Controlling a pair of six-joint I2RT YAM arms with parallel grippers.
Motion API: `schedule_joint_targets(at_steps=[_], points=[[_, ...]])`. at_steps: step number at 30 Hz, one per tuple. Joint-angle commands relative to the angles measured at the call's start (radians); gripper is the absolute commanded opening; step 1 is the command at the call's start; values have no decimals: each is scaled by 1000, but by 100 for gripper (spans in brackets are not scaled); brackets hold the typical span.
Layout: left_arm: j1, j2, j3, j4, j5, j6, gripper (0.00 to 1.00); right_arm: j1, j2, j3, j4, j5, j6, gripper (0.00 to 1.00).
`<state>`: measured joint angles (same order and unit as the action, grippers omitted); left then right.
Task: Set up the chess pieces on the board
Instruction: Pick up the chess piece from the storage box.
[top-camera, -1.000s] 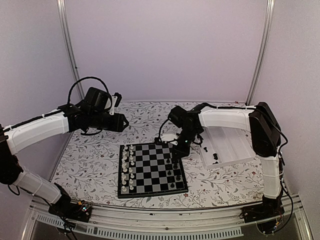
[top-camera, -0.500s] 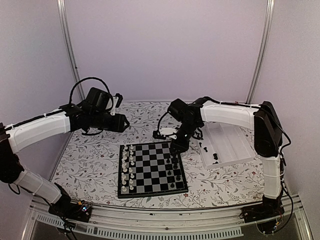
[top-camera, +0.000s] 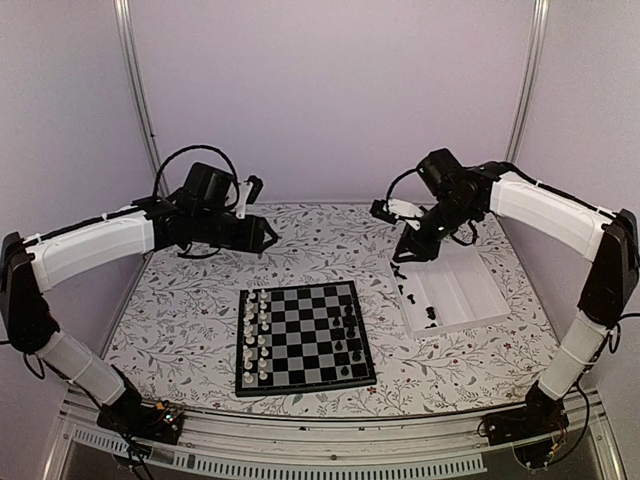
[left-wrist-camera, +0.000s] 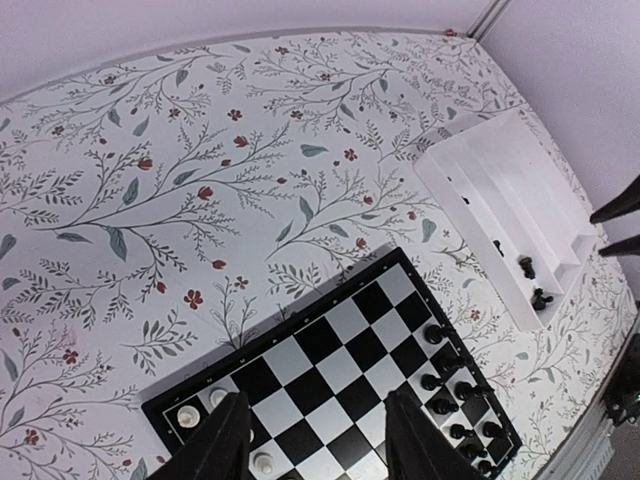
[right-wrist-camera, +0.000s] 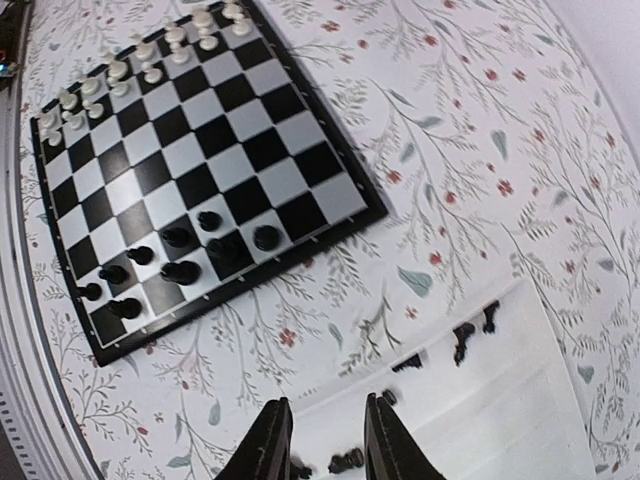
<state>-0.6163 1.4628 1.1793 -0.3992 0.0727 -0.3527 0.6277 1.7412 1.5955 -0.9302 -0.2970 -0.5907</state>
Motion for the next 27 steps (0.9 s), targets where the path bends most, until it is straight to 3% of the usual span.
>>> schedule_joint_targets(at_steps=[1,6,13,27], points=[[-31,62,71,45,55,15,48,-152,-76,-150,75,17,2,26],[-84,159,164,23,64,25,48,-261,-111,-282,114,17,8,26],[-138,280,308,-33,53,38,48,-266,-113,-421,154,65,-1,26],[-178,329,393,-58,36,35,49,-227,55,-325,278,39,-4,25]])
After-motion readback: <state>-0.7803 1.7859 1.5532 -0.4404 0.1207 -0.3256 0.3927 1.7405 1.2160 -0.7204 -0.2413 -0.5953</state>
